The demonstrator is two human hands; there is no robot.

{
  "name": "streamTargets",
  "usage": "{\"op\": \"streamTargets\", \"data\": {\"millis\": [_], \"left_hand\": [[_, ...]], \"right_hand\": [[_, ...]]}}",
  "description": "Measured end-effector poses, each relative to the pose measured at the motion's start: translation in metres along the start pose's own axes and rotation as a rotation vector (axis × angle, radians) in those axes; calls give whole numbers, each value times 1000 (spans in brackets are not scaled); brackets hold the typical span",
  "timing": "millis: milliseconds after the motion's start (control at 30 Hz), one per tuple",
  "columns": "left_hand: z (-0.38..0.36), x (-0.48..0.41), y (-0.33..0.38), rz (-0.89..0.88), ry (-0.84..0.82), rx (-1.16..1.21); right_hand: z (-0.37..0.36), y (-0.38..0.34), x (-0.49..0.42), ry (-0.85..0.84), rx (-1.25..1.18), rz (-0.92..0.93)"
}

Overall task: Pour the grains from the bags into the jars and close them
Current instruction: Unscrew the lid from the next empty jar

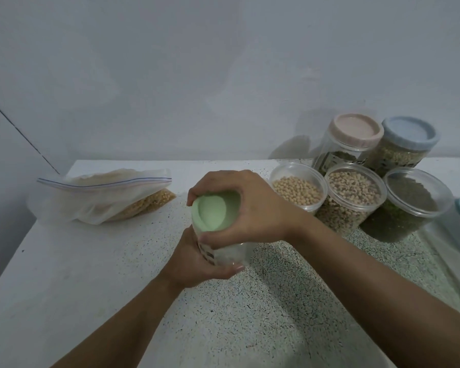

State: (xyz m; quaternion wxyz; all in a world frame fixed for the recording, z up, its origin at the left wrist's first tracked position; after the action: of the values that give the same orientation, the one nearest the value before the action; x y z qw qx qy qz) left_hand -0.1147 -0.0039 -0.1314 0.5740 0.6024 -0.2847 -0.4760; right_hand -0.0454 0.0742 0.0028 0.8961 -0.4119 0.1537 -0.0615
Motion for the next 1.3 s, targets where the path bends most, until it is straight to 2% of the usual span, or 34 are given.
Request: {"op": "streamTargets", "data": {"millis": [100, 233, 333, 433, 467, 567, 600, 667, 733, 800, 833, 967, 1033, 1100, 1200, 1300], "left_hand": [[-1, 0, -1, 2, -4, 10], [-2, -3, 7, 3, -10, 16], [-5, -7, 22, -74, -26, 1], [-4, -7, 17, -65, -18, 5], [-4, -6, 12, -56, -28, -4], [-3, -3, 10, -27, -18, -21], [-3, -2, 10, -31, -18, -26], [-4, -4, 14, -57, -7, -30], [-5, -6, 18, -85, 9, -5], [-5, -6, 16, -82, 15, -3], [-4, -5, 17, -68, 15, -12], [-1, -2, 2, -18, 5, -41], [-1, -3, 2, -19, 18, -35], [-3, -4, 6, -27, 28, -41], [-4, -2, 11, -44, 25, -53], [-3, -2, 6, -12, 24, -46]], "right_hand": [[-2, 3, -3, -35, -8, 26], [1, 0, -2, 16, 95, 62], [-1, -5, 0, 64, 341, 73], [3, -13, 3, 110, 534, 36], [4, -17, 3, 70, 523, 34], [2, -32, 3, -210, 335, 56], [4, -37, 4, -231, 262, 65], [12, -40, 2, -102, 236, 67], [12, -32, 0, 1, 497, -44], [7, -22, -1, -31, 739, -202], [4, -20, 0, -71, 749, -225], [0, -31, 5, -266, 403, -92], [10, -33, 6, -170, 262, -110], [16, -27, 5, -51, 426, -179], [4, -20, 8, -92, 748, -317], [-1, -31, 8, -91, 776, -205]]}}
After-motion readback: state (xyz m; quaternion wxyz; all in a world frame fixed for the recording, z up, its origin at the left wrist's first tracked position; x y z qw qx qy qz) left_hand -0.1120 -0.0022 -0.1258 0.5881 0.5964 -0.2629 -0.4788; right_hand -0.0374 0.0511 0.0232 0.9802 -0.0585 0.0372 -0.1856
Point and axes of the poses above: each hand's wrist, its own x-axis away from the middle knuckle, its own z-axis out of the back of the hand, y = z × x, the point moved 7 cm from there along -x, towards the middle knuckle, and after that the axes turned 5 degrees about -z, right-handed, at the moved point
